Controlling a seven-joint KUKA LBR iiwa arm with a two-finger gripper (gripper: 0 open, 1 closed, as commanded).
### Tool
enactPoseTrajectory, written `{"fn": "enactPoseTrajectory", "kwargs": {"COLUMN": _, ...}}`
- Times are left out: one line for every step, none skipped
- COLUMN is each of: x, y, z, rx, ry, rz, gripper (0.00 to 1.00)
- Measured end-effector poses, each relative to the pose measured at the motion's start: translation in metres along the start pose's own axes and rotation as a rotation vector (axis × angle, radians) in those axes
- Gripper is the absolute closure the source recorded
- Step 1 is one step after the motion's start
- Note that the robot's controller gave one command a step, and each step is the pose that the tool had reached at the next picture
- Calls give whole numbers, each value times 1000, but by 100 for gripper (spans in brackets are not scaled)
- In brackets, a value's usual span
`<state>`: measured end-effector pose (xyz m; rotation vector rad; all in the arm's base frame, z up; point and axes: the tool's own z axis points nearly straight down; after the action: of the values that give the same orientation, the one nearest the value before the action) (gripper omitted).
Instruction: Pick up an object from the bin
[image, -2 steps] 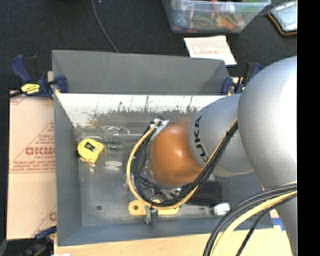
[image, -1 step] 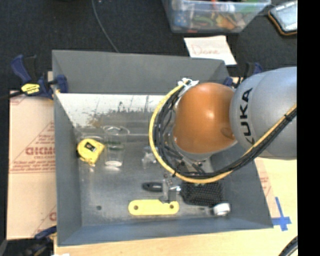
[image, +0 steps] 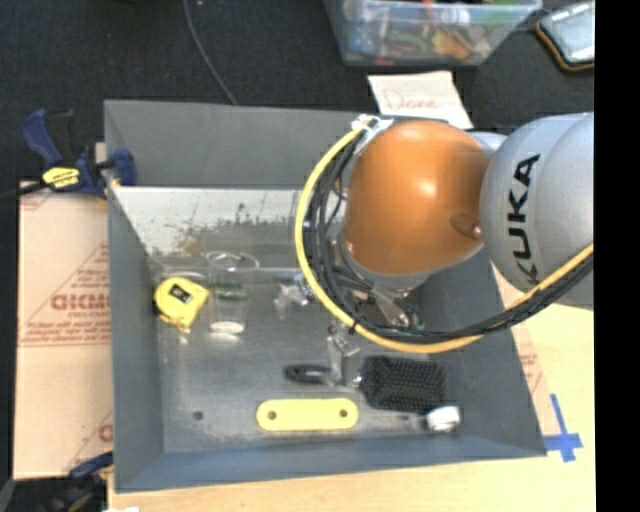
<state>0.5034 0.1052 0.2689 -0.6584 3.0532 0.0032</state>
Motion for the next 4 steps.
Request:
{"fn": "enactPoseTrajectory", "kwargs": {"x": 4, "y": 19, "z": 106, "rx": 1, "ry": 2, "rz": 142, "gripper": 0}}
{"fn": "enactPoseTrajectory", "kwargs": {"x": -9, "y": 42, "z": 71, "rx": 4, "ry": -16, "rz": -74, "gripper": 0}}
{"fn": "enactPoseTrajectory", "kwargs": {"x": 3, "y": -56, "z": 123, "rx": 5, "ry": -3, "rz": -43, "gripper": 0}}
{"fn": "enactPoseTrajectory", "kwargs": {"x": -53, "y": -82, "z": 97, "rx": 7, "ry": -25, "rz": -379, "gripper": 0}}
